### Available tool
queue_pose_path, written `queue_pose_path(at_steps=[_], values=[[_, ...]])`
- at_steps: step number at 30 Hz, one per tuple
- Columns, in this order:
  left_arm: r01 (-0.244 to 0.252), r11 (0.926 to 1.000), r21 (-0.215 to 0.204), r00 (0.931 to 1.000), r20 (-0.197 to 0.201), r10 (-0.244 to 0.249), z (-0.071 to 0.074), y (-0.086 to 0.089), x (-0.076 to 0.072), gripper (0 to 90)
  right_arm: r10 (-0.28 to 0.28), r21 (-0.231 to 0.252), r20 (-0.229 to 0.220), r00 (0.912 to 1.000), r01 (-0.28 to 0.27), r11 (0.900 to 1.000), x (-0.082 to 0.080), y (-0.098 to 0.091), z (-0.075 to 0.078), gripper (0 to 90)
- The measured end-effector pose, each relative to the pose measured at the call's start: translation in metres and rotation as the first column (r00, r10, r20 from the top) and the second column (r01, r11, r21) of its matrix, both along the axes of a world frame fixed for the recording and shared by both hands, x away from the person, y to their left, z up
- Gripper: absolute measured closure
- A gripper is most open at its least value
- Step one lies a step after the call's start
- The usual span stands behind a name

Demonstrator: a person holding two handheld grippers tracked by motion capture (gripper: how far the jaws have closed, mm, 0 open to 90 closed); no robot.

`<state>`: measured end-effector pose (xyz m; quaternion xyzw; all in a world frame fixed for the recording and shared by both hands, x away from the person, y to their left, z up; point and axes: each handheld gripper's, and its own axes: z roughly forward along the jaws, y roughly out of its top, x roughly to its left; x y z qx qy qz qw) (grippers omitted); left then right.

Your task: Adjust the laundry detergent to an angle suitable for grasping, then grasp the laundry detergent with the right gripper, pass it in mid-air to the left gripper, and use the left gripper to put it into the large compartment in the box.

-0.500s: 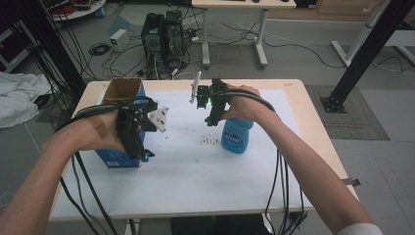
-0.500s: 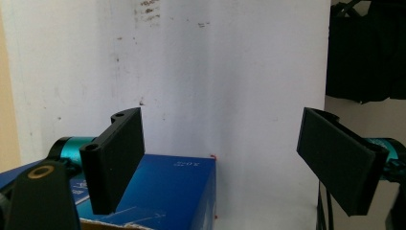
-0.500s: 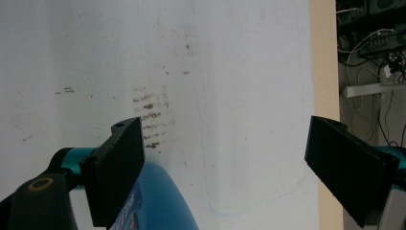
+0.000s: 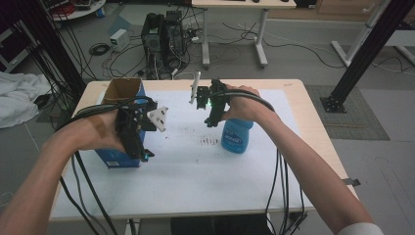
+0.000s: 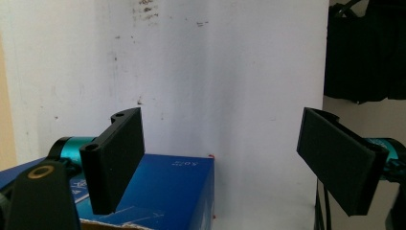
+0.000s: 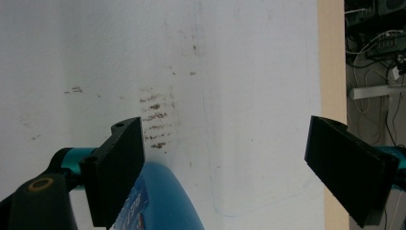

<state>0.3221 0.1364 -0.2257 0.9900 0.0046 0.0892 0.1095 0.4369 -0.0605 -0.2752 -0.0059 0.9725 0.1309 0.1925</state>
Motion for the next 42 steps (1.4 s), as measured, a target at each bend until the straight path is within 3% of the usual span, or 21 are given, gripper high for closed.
queue_pose_path(at_steps=[5,11,14,19,20,23,26,31,34,35,36,42], values=[[0.009,0.9999,0.012,1.0,-0.004,-0.009,0.0,0.0,0.0,16.6,0.001,0.013,-0.003,1.0,-0.001,0.9999,0.0,0.001,0.001,12.8],[0.012,0.9999,0.004,0.9999,0.011,-0.012,0.001,0.003,-0.002,16.6,0.016,-0.004,0.002,0.9999,-0.016,0.9999,0.0,0.003,0.0,12.8],[0.007,1.0,0.0,1.0,0.005,-0.007,0.0,0.004,-0.003,16.6,-0.011,0.005,-0.012,0.9999,0.011,0.9999,-0.001,0.005,-0.003,12.8],[0.004,1.0,0.0,1.0,0.0,-0.004,-0.002,0.005,-0.005,16.6,0.001,-0.005,-0.005,1.0,-0.001,1.0,0.0,0.005,-0.002,12.8],[0.006,1.0,0.002,1.0,-0.006,-0.006,-0.003,0.005,-0.005,16.6,-0.012,0.01,-0.012,0.9999,0.012,0.9999,-0.001,0.005,-0.002,12.8],[0.006,1.0,0.001,1.0,-0.008,-0.006,-0.004,0.003,-0.003,16.6,0.014,-0.017,-0.006,0.9999,-0.014,0.9997,0.001,0.003,-0.001,12.8],[0.007,1.0,-0.002,0.9999,-0.011,-0.007,-0.004,0.001,-0.003,16.6,0.004,-0.015,-0.01,0.9999,-0.004,0.9999,-0.001,0.002,-0.001,12.8],[0.01,0.9999,-0.002,0.9999,-0.013,-0.01,-0.004,-0.002,-0.003,16.6,0.018,0.017,-0.04,0.999,-0.017,0.9997,-0.001,-0.002,0.006,12.8],[0.014,0.9999,-0.001,0.9998,-0.01,-0.014,-0.003,-0.002,-0.003,16.6,0.001,0.033,-0.052,0.9986,0.0,0.9995,-0.001,-0.006,0.01,12.8],[0.015,0.9999,-0.002,0.9998,-0.011,-0.015,-0.003,-0.002,-0.003,16.6,-0.026,0.05,-0.059,0.9979,0.029,0.9983,-0.003,-0.007,0.011,12.8],[0.011,0.9999,-0.006,0.9999,-0.011,-0.011,-0.003,-0.002,-0.003,16.6,-0.001,0.04,-0.054,0.9986,0.004,0.9992,-0.002,-0.009,0.012,12.8],[0.011,0.9999,-0.006,0.9998,-0.015,-0.011,-0.005,-0.003,-0.001,16.6,-0.046,0.088,-0.077,0.996,0.053,0.9947,-0.003,-0.019,0.02,12.8]])
